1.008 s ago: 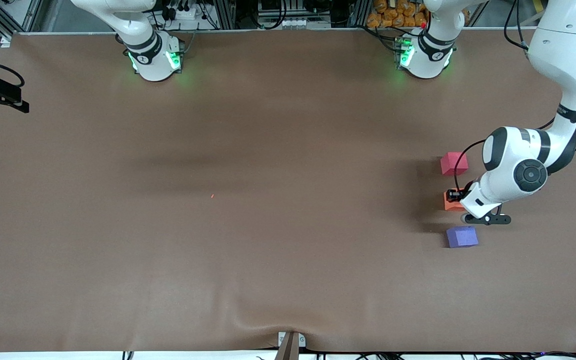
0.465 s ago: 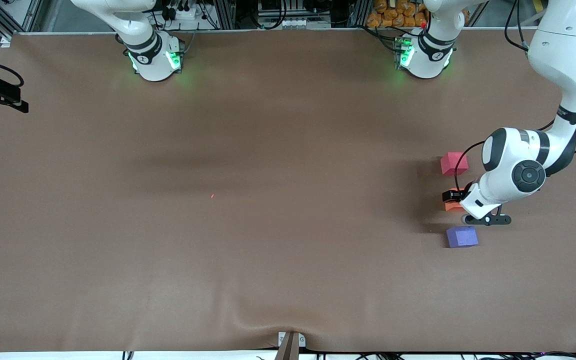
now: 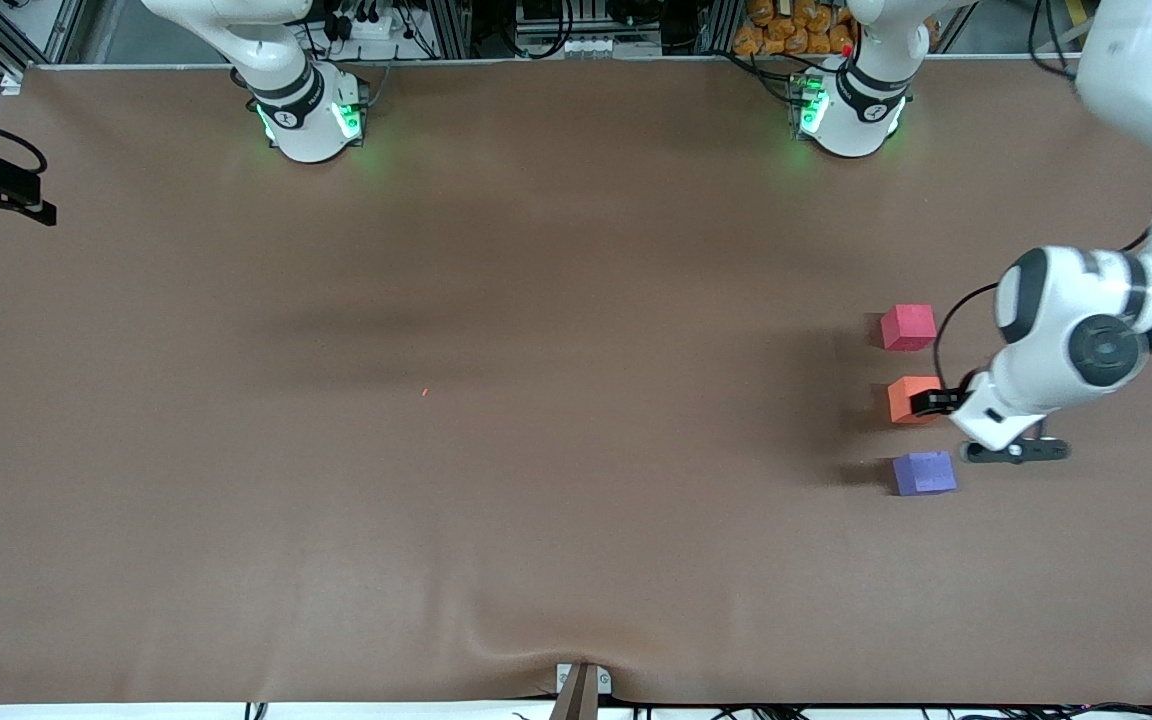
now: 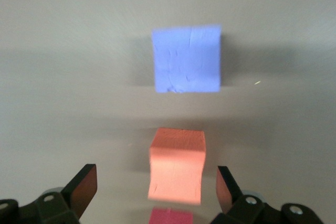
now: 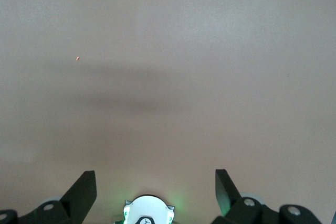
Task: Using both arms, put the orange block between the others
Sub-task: 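Open the left gripper and lift it away from the blocks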
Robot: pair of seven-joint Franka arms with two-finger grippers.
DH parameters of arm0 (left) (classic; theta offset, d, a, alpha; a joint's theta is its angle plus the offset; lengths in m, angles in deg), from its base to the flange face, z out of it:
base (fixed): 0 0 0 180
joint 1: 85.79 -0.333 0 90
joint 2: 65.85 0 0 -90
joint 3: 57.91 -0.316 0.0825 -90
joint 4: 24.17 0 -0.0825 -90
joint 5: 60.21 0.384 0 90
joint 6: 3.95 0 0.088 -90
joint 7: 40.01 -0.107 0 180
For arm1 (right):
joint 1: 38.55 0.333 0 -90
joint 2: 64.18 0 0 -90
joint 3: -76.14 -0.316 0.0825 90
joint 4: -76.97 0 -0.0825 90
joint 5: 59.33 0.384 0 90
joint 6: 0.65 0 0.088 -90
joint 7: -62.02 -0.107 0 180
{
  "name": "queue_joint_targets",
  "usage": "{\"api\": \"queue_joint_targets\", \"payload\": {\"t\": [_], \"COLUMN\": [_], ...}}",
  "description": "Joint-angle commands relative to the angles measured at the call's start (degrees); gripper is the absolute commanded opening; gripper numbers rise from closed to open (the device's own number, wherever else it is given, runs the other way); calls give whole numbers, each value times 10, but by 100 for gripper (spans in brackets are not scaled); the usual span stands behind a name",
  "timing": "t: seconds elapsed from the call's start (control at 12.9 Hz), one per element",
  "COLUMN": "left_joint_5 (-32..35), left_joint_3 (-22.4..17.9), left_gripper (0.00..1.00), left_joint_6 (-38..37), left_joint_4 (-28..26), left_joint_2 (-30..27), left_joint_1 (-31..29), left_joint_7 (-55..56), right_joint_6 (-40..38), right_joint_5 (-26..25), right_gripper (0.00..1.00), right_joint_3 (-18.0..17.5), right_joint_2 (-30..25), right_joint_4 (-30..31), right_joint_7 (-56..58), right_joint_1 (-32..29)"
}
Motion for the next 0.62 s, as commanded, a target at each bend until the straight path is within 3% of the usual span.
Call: {"api": "queue_joint_targets", "payload": {"t": [0.0, 0.16, 0.23, 0.54], "left_joint_5": [4, -27, -40, -87], "left_joint_3": [42, 55, 56, 54], "left_gripper": [100, 100, 100, 100], "left_joint_6": [-151, -258, -280, -308], "left_joint_4": [131, 216, 232, 229], "left_joint_2": [-29, -37, -53, -124], "left_joint_1": [-2, -4, -4, -4], "left_joint_7": [8, 6, 3, 0], "right_joint_6": [-9, -8, -8, -8], "right_joint_5": [-8, -8, -8, -7], "right_gripper": [100, 100, 100, 100], "right_joint_3": [-4, -4, -4, -4], "right_joint_2": [-2, -2, -2, -2], "right_joint_4": [-8, -9, -9, -9], "right_joint_7": [-2, -2, -2, -2], "right_joint_1": [-8, -9, -8, -11]}}
